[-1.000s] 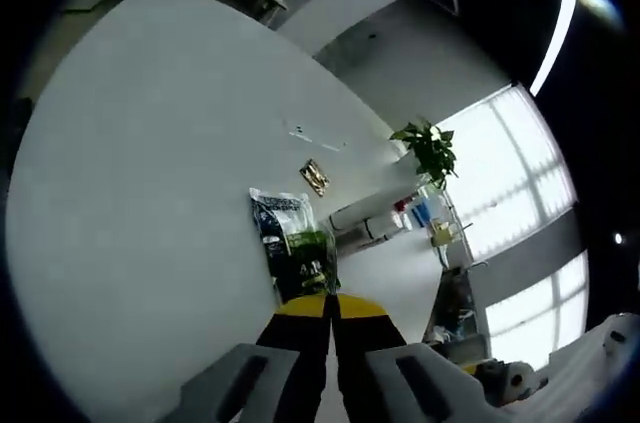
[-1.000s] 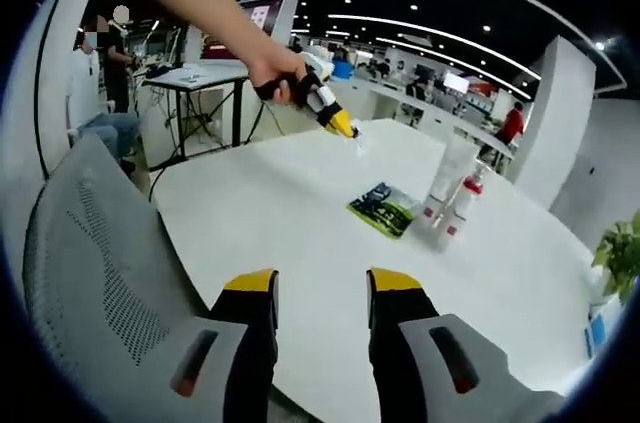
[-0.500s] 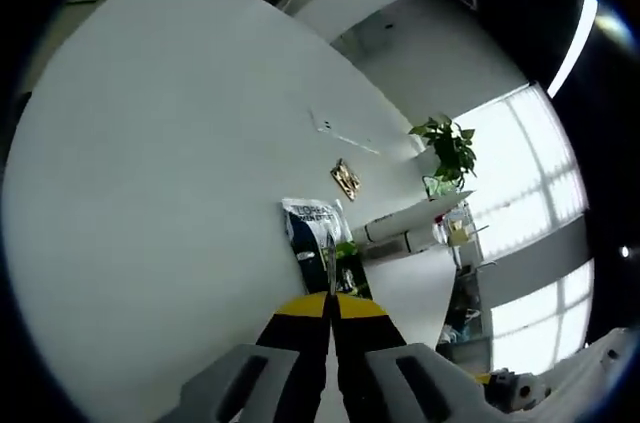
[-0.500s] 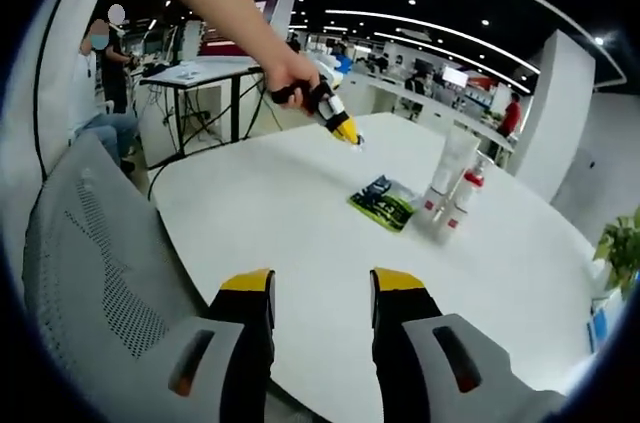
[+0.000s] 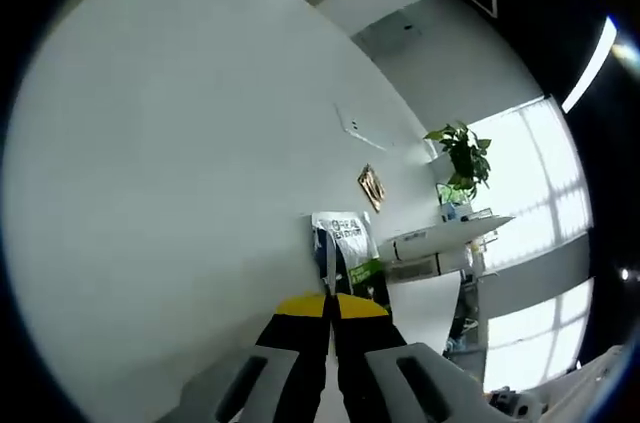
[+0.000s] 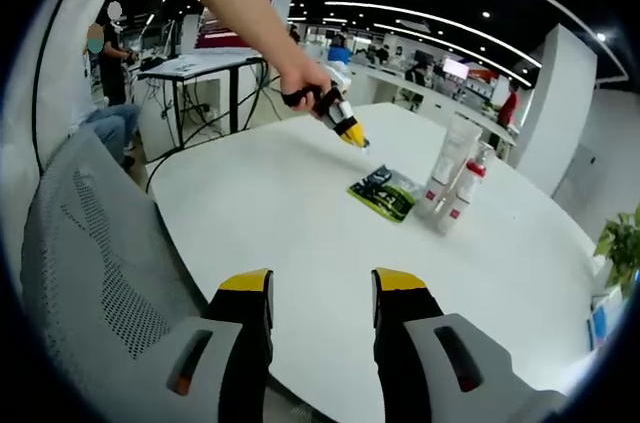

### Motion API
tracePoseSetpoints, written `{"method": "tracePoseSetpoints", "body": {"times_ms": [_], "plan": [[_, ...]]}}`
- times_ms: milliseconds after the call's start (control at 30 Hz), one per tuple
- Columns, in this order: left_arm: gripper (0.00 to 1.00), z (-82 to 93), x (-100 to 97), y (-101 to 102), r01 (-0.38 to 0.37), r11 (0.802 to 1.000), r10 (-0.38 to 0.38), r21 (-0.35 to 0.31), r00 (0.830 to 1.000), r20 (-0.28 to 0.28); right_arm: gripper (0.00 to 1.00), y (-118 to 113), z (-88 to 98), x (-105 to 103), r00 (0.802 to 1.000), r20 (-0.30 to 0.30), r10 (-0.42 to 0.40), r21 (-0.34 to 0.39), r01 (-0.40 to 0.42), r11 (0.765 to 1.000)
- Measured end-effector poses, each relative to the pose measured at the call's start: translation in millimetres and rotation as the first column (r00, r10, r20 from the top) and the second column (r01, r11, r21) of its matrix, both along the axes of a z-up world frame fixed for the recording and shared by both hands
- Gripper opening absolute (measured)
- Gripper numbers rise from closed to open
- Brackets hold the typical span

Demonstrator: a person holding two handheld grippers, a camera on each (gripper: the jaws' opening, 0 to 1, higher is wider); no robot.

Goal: Arrange the skincare products in the storage area until every visible bottle or jar stands upright without overlapping.

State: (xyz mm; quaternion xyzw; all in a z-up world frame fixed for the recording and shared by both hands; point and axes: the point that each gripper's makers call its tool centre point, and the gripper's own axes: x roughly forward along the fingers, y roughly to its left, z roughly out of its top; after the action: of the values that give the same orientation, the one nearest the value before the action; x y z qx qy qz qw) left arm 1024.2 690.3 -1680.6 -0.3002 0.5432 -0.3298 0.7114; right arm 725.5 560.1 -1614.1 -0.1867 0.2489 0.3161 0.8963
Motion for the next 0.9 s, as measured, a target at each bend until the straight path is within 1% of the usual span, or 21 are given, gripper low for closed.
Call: {"method": "tracePoseSetpoints", "body": {"times_ms": [100,167,233,267,367,467,600,667,733,900], "plan": [[0.01,-4.3,3.5,-1.9,-0.006,1.000,0.007,0.012,1.000,-0.006,0.37,0.2,-1.2,-0.5,1.000,-0.004,0.002,-0.004,-0.002,1.000],[0.01,-8.1,5.2,-1.5,-0.001,1.000,0.001,0.031,1.000,-0.008,0.37,0.3,-2.0,-0.8,1.000,-0.008,0.002,-0.004,-0.002,1.000],[0.01,-13.4,3.7,-0.3,0.029,0.997,-0.030,0.064,1.000,0.004,0.36,-1.4,-3.2,-0.6,1.000,-0.008,0.001,-0.014,-0.001,1.000],[0.01,-18.3,2.7,1.6,0.038,0.995,-0.038,0.092,0.999,-0.001,0.36,-2.3,-3.5,-0.3,1.000,-0.010,-0.003,-0.012,0.003,1.000],[0.02,-22.1,2.9,0.4,0.026,0.996,-0.025,0.087,1.000,-0.017,0.36,-3.3,-3.8,-0.1,1.000,-0.010,-0.007,-0.012,0.007,1.000],[0.03,-24.8,4.1,0.9,0.027,0.993,-0.024,0.116,0.999,-0.025,0.36,-3.0,-4.4,-0.6,1.000,-0.011,-0.004,-0.017,0.004,1.000],[0.06,-30.2,6.7,5.8,0.052,0.979,-0.050,0.197,0.999,-0.015,0.36,-2.5,-4.5,-0.8,1.000,-0.013,-0.003,-0.015,0.002,1.000],[0.08,-31.2,7.3,7.1,0.055,0.974,-0.051,0.219,0.998,-0.022,0.36,-1.3,-5.3,-1.8,1.000,-0.017,0.005,-0.016,-0.005,1.000],[0.09,-32.5,8.0,9.0,0.074,0.967,-0.071,0.242,0.997,-0.022,0.36,-1.1,-4.9,-1.6,1.000,-0.015,0.006,-0.015,-0.006,1.000],[0.11,-35.2,7.7,14.5,0.098,0.952,-0.091,0.291,0.995,-0.037,0.36,-2.3,-5.5,-1.2,1.000,-0.020,0.001,-0.014,-0.001,1.000]]}}
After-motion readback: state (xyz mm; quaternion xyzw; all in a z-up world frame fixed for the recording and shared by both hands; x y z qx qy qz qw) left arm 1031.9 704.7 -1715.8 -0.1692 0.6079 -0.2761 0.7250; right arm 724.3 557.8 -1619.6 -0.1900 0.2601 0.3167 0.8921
